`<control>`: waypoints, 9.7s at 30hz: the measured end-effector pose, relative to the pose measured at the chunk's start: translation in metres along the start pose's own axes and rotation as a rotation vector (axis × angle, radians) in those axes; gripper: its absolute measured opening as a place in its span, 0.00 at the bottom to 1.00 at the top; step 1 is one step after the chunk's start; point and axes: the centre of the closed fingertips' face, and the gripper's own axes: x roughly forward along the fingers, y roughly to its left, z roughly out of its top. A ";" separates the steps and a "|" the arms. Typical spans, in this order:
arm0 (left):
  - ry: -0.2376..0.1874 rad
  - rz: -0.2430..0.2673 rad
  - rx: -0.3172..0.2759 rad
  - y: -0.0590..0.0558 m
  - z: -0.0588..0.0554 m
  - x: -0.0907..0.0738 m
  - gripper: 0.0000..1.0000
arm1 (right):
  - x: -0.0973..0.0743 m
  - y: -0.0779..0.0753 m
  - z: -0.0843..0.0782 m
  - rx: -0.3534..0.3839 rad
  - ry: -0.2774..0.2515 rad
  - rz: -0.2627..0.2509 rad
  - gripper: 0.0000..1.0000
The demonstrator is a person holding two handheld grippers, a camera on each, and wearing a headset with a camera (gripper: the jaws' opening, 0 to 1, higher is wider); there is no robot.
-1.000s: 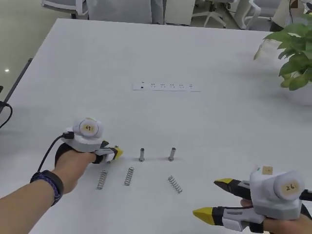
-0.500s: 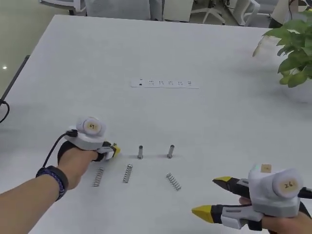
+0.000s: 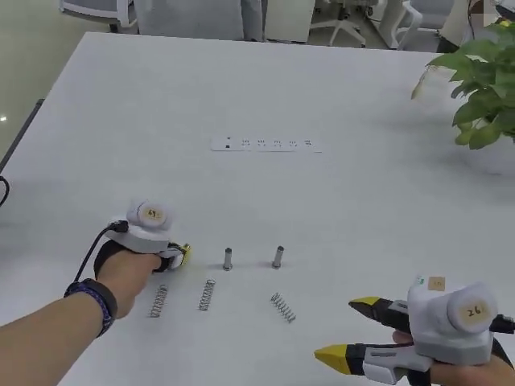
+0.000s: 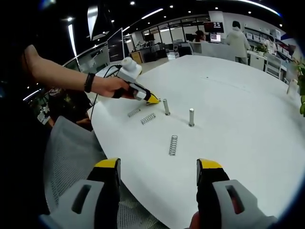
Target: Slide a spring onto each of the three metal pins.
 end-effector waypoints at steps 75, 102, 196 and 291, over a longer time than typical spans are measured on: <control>-0.087 0.029 0.001 -0.001 0.009 -0.033 0.00 | 0.005 0.008 0.002 -0.041 -0.004 0.009 0.64; -0.104 0.056 0.105 -0.001 0.000 -0.037 0.00 | 0.007 0.010 0.001 -0.049 0.002 0.019 0.65; -0.204 0.081 -0.015 0.018 -0.061 -0.167 0.38 | 0.014 0.010 0.001 -0.079 0.019 0.046 0.64; -0.155 0.022 0.004 -0.012 -0.056 -0.099 0.40 | 0.008 0.004 -0.003 -0.058 0.009 0.047 0.63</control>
